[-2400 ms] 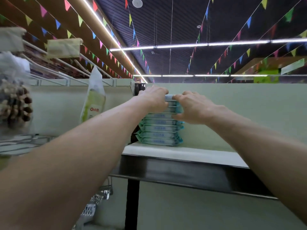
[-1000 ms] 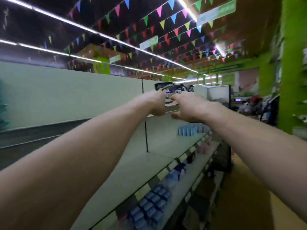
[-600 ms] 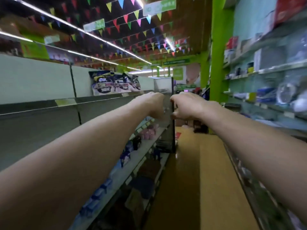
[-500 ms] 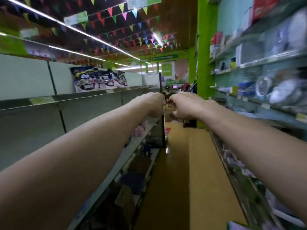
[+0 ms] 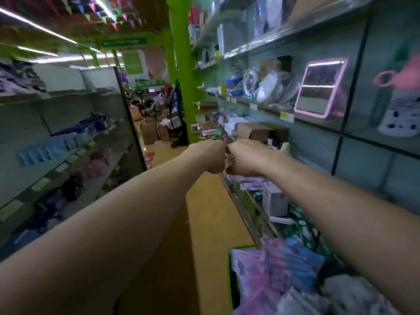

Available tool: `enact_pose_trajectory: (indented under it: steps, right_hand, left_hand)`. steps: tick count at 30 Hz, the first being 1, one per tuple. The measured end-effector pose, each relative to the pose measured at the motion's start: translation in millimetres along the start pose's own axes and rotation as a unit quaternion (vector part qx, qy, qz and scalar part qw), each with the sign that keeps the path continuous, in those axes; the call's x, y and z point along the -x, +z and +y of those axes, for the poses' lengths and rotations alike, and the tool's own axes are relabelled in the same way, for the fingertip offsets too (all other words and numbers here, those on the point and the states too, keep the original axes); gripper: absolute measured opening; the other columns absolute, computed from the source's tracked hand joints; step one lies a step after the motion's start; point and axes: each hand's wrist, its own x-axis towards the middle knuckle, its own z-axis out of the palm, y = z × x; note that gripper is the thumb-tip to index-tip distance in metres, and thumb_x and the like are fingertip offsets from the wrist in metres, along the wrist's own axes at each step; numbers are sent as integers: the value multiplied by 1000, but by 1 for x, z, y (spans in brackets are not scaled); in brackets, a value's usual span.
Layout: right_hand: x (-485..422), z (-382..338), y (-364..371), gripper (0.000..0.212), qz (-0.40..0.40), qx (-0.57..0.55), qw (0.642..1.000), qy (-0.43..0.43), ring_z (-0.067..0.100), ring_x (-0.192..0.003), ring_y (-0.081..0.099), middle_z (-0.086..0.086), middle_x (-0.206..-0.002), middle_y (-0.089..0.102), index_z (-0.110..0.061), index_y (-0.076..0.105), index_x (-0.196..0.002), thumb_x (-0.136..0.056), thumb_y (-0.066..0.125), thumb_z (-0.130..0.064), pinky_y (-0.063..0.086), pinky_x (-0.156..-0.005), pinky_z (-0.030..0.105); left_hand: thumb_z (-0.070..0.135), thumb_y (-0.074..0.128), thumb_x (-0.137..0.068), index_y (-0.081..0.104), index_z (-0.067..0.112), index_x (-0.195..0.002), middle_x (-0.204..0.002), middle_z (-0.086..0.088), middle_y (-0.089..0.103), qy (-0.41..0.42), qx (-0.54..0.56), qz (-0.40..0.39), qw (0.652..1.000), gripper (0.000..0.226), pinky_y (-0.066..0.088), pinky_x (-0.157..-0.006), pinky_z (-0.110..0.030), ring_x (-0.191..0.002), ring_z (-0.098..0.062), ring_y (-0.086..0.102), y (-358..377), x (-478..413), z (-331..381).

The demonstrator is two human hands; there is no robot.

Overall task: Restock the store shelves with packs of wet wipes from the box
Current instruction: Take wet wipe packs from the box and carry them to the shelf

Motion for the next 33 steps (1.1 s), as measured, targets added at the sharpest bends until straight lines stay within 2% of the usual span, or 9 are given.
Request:
enact_pose_trajectory:
  steps: [2, 5, 9, 16, 20, 24, 27, 31, 33]
  right_hand:
    - [1, 14, 11, 22, -13, 6, 999, 28, 28, -80, 58, 9, -98, 61, -12, 60, -102, -85, 61, -26, 49, -64, 35]
    - [2, 32, 31, 31, -36, 3, 997, 72, 32, -101, 59, 11, -109, 59, -10, 60, -112, -87, 60, -29, 51, -79, 36]
    - [9, 42, 59, 33, -67, -5, 992, 110, 34, -109, 57, 18, -120, 59, -6, 58, -115, -89, 57, -28, 43, -74, 33]
    - [35, 56, 122, 22, -145, -39, 974, 169, 31, -92, 58, 14, -109, 61, -12, 57, -103, -88, 58, -27, 39, -66, 31]
    - [56, 67, 171, 33, -193, -82, 959, 190, 33, -97, 59, 15, -111, 60, -11, 59, -112, -86, 62, -31, 43, -69, 32]
    - [86, 75, 221, 41, -213, -142, 944, 209, 31, -111, 57, 13, -124, 58, -12, 54, -126, -89, 60, -30, 42, -75, 28]
    - [110, 83, 261, 45, -256, -160, 925, 231, 29, -116, 55, 11, -128, 57, -16, 58, -126, -85, 65, -33, 48, -89, 33]
    - [138, 95, 301, 43, -318, -182, 899, 240, 29, -115, 53, 9, -128, 54, -14, 55, -127, -88, 62, -32, 46, -83, 32]
    - [153, 98, 318, 47, -341, -190, 885, 253, 30, -118, 52, 10, -133, 51, -17, 51, -134, -90, 61, -30, 48, -87, 35]
  left_hand:
    - [24, 57, -92, 43, 17, -139, -131, -7, 53, 21, 10, -11, 1000, 49, 45, -84, -36, -116, -28, 54, 16, -14, 10]
    - [23, 56, -92, 43, 18, -140, -133, -6, 52, 48, 26, -30, 998, 49, 45, -86, -36, -117, -28, 53, 38, -27, 19]
    - [25, 55, -92, 47, 13, -136, -133, -9, 54, 106, 39, -70, 991, 46, 47, -96, -40, -117, -29, 53, 69, -43, 27]
    - [19, 57, -92, 54, 8, -127, -124, -12, 59, 168, 92, -137, 972, 37, 45, -84, -32, -111, -29, 58, 141, -44, 63]
    - [24, 61, -88, 55, 10, -124, -119, -13, 62, 188, 121, -189, 956, 39, 51, -91, -41, -106, -31, 60, 193, -37, 91]
    - [21, 55, -94, 55, 7, -125, -126, -16, 57, 223, 115, -252, 935, 34, 46, -95, -37, -114, -32, 56, 243, -25, 116]
    - [23, 55, -94, 49, 6, -132, -135, -16, 51, 185, 134, -295, 928, 42, 41, -97, -35, -122, -31, 51, 280, -14, 132]
    - [24, 56, -95, 37, 8, -143, -144, -14, 42, 171, 146, -347, 911, 54, 40, -101, -35, -129, -30, 45, 322, 1, 153]
    - [24, 56, -95, 35, 9, -145, -147, -13, 40, 171, 147, -366, 903, 56, 38, -104, -35, -132, -29, 42, 340, 10, 162]
